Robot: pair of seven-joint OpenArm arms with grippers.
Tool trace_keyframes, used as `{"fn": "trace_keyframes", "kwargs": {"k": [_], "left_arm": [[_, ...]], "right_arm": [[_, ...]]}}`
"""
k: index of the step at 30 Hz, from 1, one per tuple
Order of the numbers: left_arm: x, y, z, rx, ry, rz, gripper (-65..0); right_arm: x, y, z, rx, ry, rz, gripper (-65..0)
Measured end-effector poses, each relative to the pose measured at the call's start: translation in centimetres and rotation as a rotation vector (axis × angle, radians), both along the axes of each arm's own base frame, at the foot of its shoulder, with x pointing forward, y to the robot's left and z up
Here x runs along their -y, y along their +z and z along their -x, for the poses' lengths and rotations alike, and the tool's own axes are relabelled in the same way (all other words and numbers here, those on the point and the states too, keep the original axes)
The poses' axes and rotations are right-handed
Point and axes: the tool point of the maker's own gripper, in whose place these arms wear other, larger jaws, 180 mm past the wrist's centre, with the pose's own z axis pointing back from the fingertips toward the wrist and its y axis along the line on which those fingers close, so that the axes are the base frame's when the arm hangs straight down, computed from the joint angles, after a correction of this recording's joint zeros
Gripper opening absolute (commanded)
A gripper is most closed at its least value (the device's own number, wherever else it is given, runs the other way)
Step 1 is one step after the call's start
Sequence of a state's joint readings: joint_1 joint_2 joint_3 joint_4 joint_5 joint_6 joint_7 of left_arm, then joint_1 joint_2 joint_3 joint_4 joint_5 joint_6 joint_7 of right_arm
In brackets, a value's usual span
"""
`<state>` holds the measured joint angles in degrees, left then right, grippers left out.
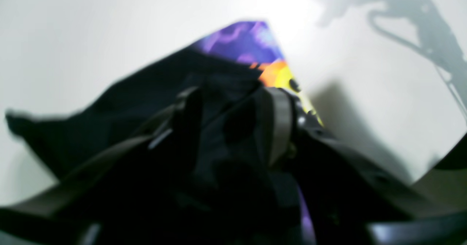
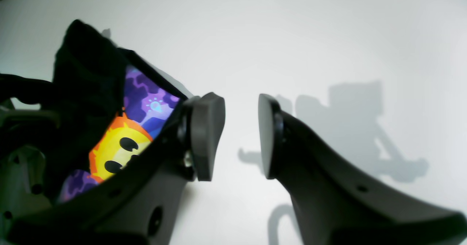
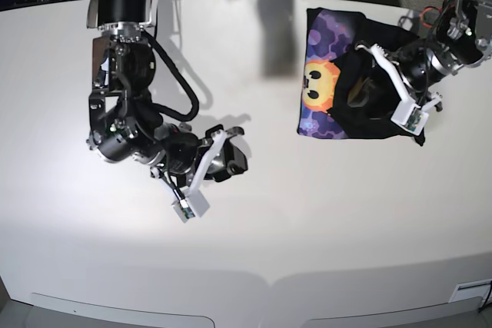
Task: Fold the T-shirt properly
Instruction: 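Smooth the folded bundle with the left gripper, then grasp the bundle with both grippers and rotate it on the table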
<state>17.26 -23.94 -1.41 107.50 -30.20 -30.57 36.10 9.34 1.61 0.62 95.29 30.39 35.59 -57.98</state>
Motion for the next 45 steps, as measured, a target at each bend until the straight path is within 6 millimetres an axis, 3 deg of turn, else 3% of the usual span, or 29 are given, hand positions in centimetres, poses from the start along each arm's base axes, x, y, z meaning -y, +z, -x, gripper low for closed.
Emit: {"fn": "trace_keyframes", "kwargs": {"k": [4, 8, 15, 17, 28, 32, 36, 45], "left_arm": [[-0.2, -0.5, -0.8, 0.034, -0.033, -0.114, -38.1], [1.9, -0.6, -0.6, 0.028, -0.107, -0.113, -38.1], [2.7, -5.1, -0.4, -0.127, -0.178, -0.186, -38.1], [2.7, -5.5, -0.6, -0.143, -0.178, -0.182, -38.7], [3.7, -3.4, -0.2, -0.151, -0.210, -0.100, -64.7], [2.2, -3.6, 0.5, -0.170, -0.208, -0.151, -65.0], [0.4, -2.4, 1.2, -0.158, -0.148, -0.133, -65.0], [-7.9, -0.5, 3.5, -0.112, 0.134, -0.097, -65.0]], "right_arm": [[0.0, -0.2, 0.2, -0.013, 0.005, 0.009, -46.4], [-0.1, -0.2, 0.2, -0.014, 0.008, 0.003, -46.4], [-0.1, -0.5, 0.5, -0.033, 0.017, 0.012, -46.4], [-0.1, -0.4, 0.5, -0.033, 0.017, 0.012, -46.4], [-0.1, -0.4, 0.5, -0.033, 0.019, 0.008, -46.4], [-0.2, -0.3, 0.6, -0.033, 0.021, 0.001, -46.4], [-0.2, -0.3, 0.6, -0.033, 0.021, -0.002, -46.4], [-1.5, -0.5, 1.2, -0.036, 0.065, 0.007, -46.4]]}}
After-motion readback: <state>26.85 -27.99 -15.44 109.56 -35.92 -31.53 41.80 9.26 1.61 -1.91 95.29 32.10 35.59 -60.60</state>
